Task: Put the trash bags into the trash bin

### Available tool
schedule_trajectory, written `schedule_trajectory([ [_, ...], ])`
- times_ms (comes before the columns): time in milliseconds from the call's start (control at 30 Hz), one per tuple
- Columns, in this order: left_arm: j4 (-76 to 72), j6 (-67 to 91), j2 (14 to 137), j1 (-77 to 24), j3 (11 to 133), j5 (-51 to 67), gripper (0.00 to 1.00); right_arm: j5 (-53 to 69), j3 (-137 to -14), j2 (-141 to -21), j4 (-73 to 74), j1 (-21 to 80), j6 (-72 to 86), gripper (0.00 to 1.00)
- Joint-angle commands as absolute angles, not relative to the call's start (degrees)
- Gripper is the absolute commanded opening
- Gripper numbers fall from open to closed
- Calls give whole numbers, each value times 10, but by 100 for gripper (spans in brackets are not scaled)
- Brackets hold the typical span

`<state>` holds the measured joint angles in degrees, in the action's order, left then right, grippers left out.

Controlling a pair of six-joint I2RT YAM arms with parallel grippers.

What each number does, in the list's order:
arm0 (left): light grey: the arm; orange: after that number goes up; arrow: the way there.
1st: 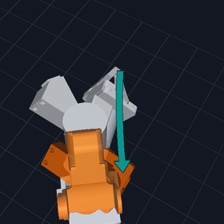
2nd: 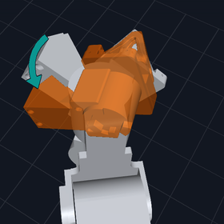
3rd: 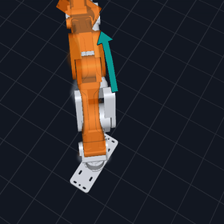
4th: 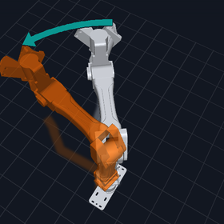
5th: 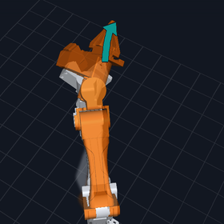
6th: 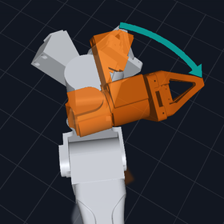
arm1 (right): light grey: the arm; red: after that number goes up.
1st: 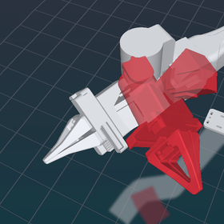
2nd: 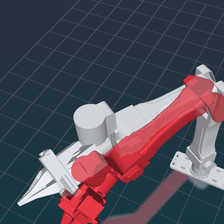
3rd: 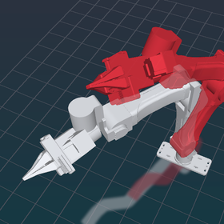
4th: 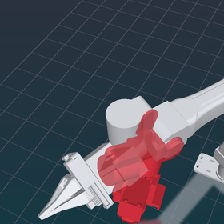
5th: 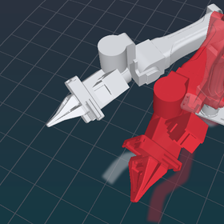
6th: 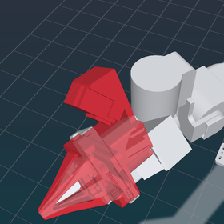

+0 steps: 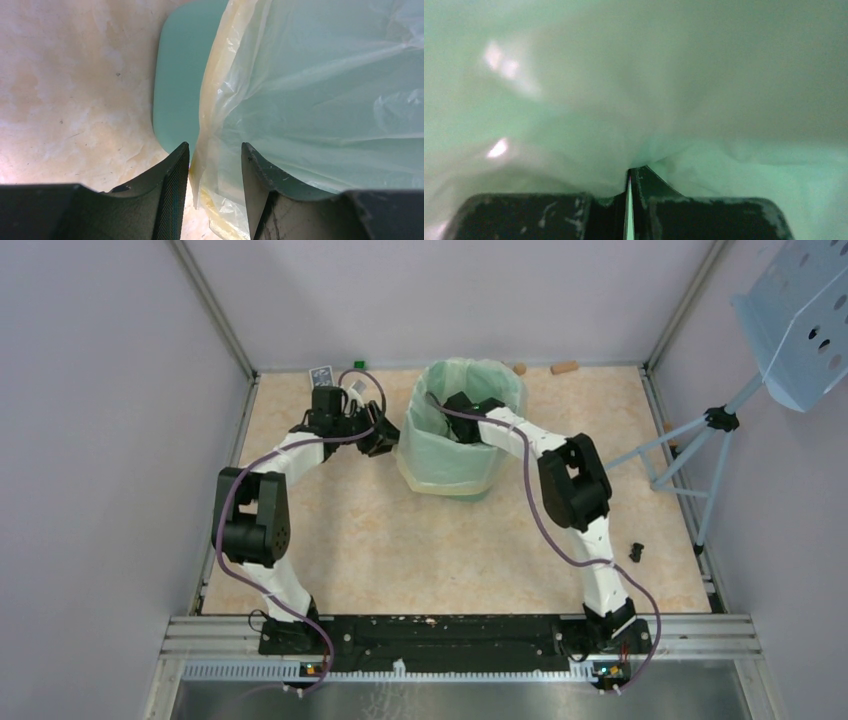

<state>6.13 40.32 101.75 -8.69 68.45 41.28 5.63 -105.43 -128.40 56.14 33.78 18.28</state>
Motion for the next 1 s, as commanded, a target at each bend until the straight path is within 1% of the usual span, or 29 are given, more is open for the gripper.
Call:
schedule_trajectory([
  [0, 30, 401, 989, -90, 684, 419, 48, 143, -1082, -1278, 557, 378, 108, 0],
  [67, 27, 406, 994, -92, 686, 421, 48, 173, -1104, -1294, 586, 388, 83, 0],
  [133, 29, 409, 999, -95, 687, 417, 48, 159, -1116, -1306, 606, 389, 86, 0],
  [300, 41, 403, 997, -95, 682, 413, 48, 59, -1080, -1276, 594, 356, 149, 0],
  [400, 46, 396, 993, -95, 678, 411, 48, -29, -1048, -1249, 580, 332, 195, 0],
  [500, 49, 394, 992, -95, 679, 411, 48, -117, -1029, -1234, 571, 329, 221, 0],
  [567, 53, 392, 992, -95, 681, 411, 48, -149, -1034, -1235, 578, 331, 231, 0],
  [667, 60, 385, 992, -94, 687, 408, 48, -141, -1033, -1230, 571, 334, 223, 0],
  [733, 67, 379, 992, -93, 691, 406, 48, -110, -1029, -1222, 561, 333, 211, 0],
  [900, 79, 371, 990, -89, 700, 405, 48, 63, -1034, -1213, 558, 334, 165, 0],
  [967, 83, 370, 986, -88, 702, 403, 49, 96, -1020, -1204, 551, 333, 164, 0],
])
